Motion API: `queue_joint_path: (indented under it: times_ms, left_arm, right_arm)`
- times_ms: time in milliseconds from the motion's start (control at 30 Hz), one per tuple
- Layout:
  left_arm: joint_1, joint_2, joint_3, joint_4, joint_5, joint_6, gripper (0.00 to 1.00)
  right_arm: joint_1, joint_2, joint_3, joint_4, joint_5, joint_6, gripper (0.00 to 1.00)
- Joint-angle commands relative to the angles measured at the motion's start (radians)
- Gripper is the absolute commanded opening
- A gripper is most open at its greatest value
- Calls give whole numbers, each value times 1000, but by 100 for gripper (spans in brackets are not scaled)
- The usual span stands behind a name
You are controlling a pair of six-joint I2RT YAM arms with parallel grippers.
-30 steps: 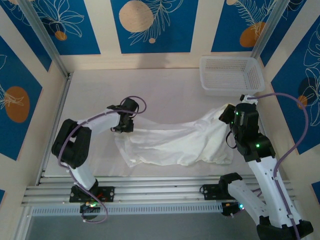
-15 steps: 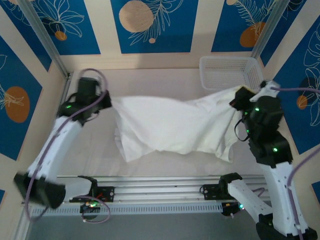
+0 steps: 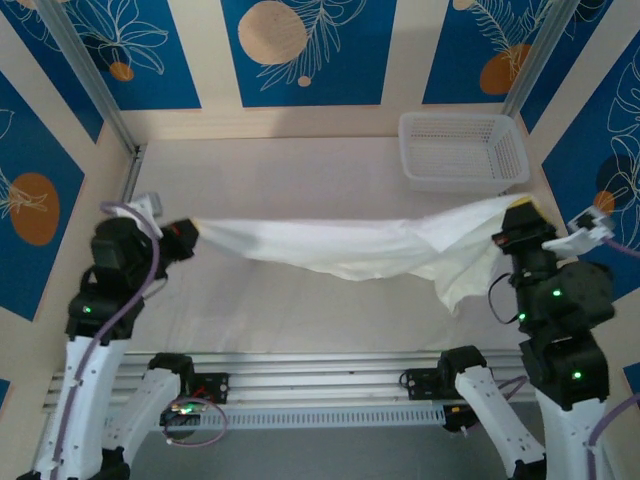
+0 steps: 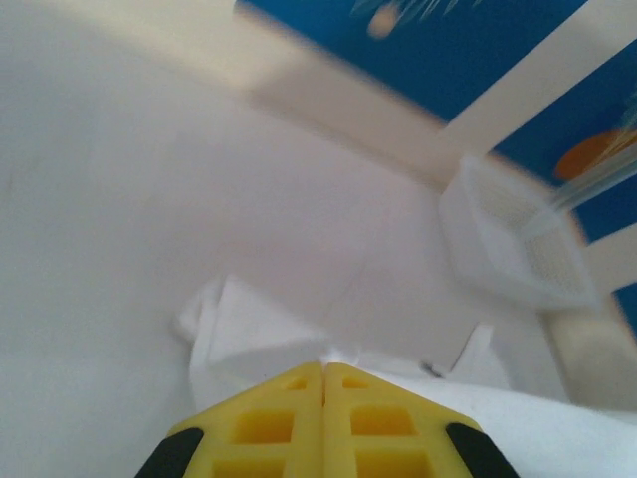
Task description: Fold the inside-out t-shirt
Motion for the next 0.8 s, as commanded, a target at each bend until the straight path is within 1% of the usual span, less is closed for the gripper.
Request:
queue_joint_path:
  times_ms: [0,33,100,133,200,267,333,433,500,600,667,700,767]
  left_arm:
    - [10,-135,-248,-7,122,-127,0]
    - [10,-188,-316,-2,135,-146,5]
    - [10,-272,-388,-12,133,-151,21]
    - [10,-301,-395,-29,119,-135,26]
    - [10,-311,-380,-52,93,-92,33]
    - [10,-268,-353,-65,96,-48,35]
    - [8,-195,-341,-67,136,-3,35]
    - [-7,-61,-336,-83,181,38,33]
    - [-69,12,-328,-84,167,35,33]
    - [-220,108,-304,-144,32,6,32]
    - [-363,141,-311,-159,-78,-37,33]
    - [-414,149,-321,-163,-121,-54,33]
    - [-472,158,-359,-156,-177,-86,35]
  right_arm:
    - [-5,-113,-176,-64,-37,113,0]
    - [-6,-143,-230,-69,-62,115,0]
    - [-5,-173,-304,-77,-113,99,0]
    - [-5,-176,-324,-84,-140,84,0]
    - [-5,-163,-345,-106,-188,53,0]
    - [-6,-133,-360,-125,-227,26,0]
    - [-5,-99,-361,-135,-262,5,0]
    - [-6,-66,-367,-135,-302,-9,0]
    - [-5,-63,-380,-128,-331,-21,0]
    - [-5,-62,-397,-136,-357,-24,0]
    - [-5,-60,-405,-139,-374,-24,0]
    - [-5,-59,-409,-137,-379,-24,0]
    - [-5,-60,-416,-134,-385,-23,0]
